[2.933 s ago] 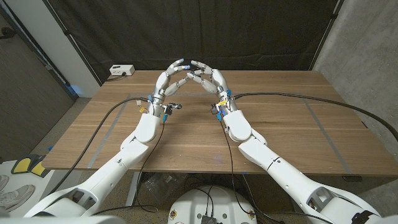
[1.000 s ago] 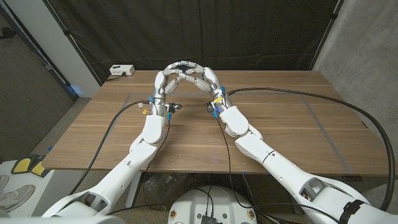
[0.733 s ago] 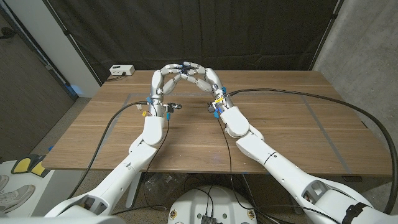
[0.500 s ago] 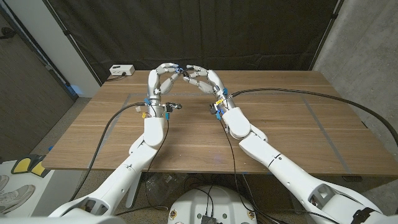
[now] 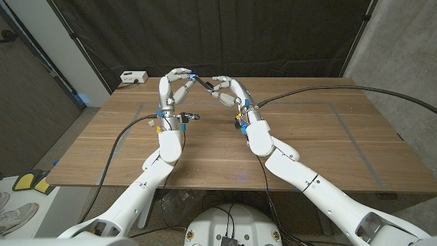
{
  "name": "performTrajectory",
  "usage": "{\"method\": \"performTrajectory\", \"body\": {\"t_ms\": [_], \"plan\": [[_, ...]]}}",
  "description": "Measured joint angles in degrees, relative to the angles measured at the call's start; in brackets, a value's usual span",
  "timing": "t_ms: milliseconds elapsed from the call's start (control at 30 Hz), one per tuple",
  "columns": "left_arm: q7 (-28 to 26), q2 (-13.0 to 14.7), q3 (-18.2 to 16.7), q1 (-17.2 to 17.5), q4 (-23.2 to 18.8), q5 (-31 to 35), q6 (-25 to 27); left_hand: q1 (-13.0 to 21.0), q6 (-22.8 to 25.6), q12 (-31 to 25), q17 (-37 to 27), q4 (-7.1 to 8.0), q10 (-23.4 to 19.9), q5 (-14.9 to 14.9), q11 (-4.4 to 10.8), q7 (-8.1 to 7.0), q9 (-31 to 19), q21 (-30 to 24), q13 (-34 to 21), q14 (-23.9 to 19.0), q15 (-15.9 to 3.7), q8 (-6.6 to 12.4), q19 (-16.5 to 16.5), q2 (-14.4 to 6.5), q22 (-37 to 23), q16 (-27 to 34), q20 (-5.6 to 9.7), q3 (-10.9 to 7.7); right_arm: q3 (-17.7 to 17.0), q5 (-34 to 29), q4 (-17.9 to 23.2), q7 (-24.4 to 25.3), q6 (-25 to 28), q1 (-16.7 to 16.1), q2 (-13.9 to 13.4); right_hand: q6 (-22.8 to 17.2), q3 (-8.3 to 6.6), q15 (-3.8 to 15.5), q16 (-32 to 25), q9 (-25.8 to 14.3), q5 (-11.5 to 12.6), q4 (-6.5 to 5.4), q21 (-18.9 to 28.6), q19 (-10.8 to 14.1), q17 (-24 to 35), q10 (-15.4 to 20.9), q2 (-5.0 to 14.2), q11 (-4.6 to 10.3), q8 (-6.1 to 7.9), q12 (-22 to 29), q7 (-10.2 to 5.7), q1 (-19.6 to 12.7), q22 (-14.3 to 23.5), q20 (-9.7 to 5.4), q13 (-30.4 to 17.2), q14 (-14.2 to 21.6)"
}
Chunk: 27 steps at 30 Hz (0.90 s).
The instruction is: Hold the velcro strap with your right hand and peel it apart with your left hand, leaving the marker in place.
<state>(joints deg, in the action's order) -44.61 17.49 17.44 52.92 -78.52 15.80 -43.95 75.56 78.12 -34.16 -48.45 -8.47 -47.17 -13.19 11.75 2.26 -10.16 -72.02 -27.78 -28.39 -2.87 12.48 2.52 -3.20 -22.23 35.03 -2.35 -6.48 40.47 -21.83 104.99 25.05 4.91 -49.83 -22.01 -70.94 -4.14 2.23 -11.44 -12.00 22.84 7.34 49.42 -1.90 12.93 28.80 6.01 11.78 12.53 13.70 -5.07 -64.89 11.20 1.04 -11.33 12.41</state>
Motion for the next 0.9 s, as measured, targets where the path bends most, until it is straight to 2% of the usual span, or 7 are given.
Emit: {"method": "performTrajectory", "body": {"t_ms": [33, 167, 300, 333, 600, 633, 900], "plan": [[-0.2, 0.0, 0.0, 0.0, 0.0, 0.1, 0.0, 0.0, 0.0, 0.0, -0.2, 0.0, 0.0, 0.0, 0.0, 0.0, 0.0, -0.3, 0.0, 0.1, 0.09, 0.0, -0.1, 0.0, 0.0, 0.0, 0.14, 0.0, 0.2, -2.8, 0.2, 1.8, 4.7, 0.0, 0.0, -0.1, -0.14, 0.0, 0.0, -0.1, -0.1, -0.2, 0.0, 0.0, 0.0, -0.1, 0.0, -0.1, 0.0, 0.0, -0.08, 0.0, 0.0, 0.0, 0.0, 0.0], [-1.4, 0.0, 0.0, -0.1, 0.0, 0.5, 0.0, 0.3, 0.0, -0.4, -1.0, 0.0, -0.2, 0.0, 0.14, 0.01, 0.0, -0.7, 0.0, 0.4, 0.2, -0.24, -0.3, 0.2, 0.2, 0.0, 0.31, 0.0, 1.3, -6.0, 1.1, 3.8, 10.0, -0.1, 0.0, 0.1, -0.06, 0.0, -0.1, -0.3, -0.5, -0.43, 0.4, -0.3, 0.0, -0.1, 0.03, -0.1, 0.3, 0.0, -0.5, 0.0, 0.0, 0.31, 0.0, 0.0], [-2.3, 0.1, 0.0, -0.1, -0.1, 1.0, 0.2, 1.1, 0.0, -0.7, -1.6, -0.24, -0.4, -0.1, -0.01, 0.02, 0.0, -1.1, -0.2, 0.4, 0.2, -0.42, -0.3, 0.1, 0.2, 0.0, 0.31, 0.25, 1.9, -6.0, 1.2, 3.8, 10.0, -0.1, 0.3, 0.1, 0.17, 0.08, -0.3, -0.1, -1.1, -0.67, 0.5, 0.0, 0.0, -0.1, 0.19, -0.07, 0.46, 0.0, -0.53, 0.8, 0.0, 0.6, 0.0, 0.6], [-2.5, 0.1, 0.1, -0.1, -0.1, 1.2, 0.3, 1.5, 0.0, -0.8, -1.7, -0.24, -0.4, -0.2, 0.0, 0.0, 0.0, -1.1, -0.3, 0.4, 0.2, -0.42, -0.5, 0.2, 0.2, 0.0, 0.51, 0.25, 2.0, -9.3, 1.2, 7.0, 16.0, -0.1, 0.4, -0.1, 0.17, -0.18, -0.3, 0.1, -1.2, -0.66, 0.8, 0.3, 0.0, 0.2, 0.06, -0.07, 0.46, 0.0, -0.68, 1.0, 0.0, 0.39, 0.0, 0.8], [-4.6, 0.2, 0.2, -0.1, -0.2, 3.4, 1.5, 2.4, 1.1, -1.5, -2.9, -0.16, -1.1, -0.2, 0.04, -0.39, 0.2, -2.0, -0.8, 1.1, 0.11, -0.31, -1.1, 0.9, 0.5, 0.0, 1.13, 0.33, 2.7, -10.4, 0.4, 9.1, 17.9, -0.1, 2.0, -1.1, 0.57, -0.17, -0.7, 0.9, -1.2, -1.04, 1.2, 1.3, 0.0, 2.4, -0.72, 0.36, 0.89, 0.7, -1.73, 1.9, 0.0, -1.98, 0.0, 2.3], [-4.9, 0.4, 0.5, -0.1, -0.5, 3.7, 1.7, 2.4, 1.1, -1.7, -2.9, -0.07, -1.1, -0.3, 0.05, -0.31, 0.2, -2.0, -1.0, 1.1, 0.11, -0.3, -1.1, 0.9, 0.7, 0.0, 1.13, 0.41, 2.8, -12.5, 0.2, 14.0, 21.0, -0.1, 2.3, -1.1, 0.74, 0.04, -0.7, 0.9, -1.2, -1.21, 1.2, 1.3, 0.0, 2.5, -0.72, 0.42, 0.89, 0.7, -1.73, 1.9, 0.0, -1.98, 0.0, 2.5], [-9.3, 0.9, 1.2, -0.1, -1.2, 7.9, 4.7, 3.0, 1.2, -1.7, -3.1, 0.25, -0.8, -0.7, 0.23, -0.4, 0.2, -2.8, -1.8, 1.1, 0.11, 0.04, -1.7, 1.5, 1.1, -0.4, 1.65, 0.73, 3.4, -14.1, -0.8, 18.4, 22.9, -0.1, 3.3, -1.7, 1.54, 0.1, -1.1, 1.2, -1.4, -1.34, 1.5, 1.4, 0.0, 4.2, -1.02, 0.47, 0.88, 1.2, -2.28, 2.2, -0.3, -2.82, -0.3, 3.2]]}}
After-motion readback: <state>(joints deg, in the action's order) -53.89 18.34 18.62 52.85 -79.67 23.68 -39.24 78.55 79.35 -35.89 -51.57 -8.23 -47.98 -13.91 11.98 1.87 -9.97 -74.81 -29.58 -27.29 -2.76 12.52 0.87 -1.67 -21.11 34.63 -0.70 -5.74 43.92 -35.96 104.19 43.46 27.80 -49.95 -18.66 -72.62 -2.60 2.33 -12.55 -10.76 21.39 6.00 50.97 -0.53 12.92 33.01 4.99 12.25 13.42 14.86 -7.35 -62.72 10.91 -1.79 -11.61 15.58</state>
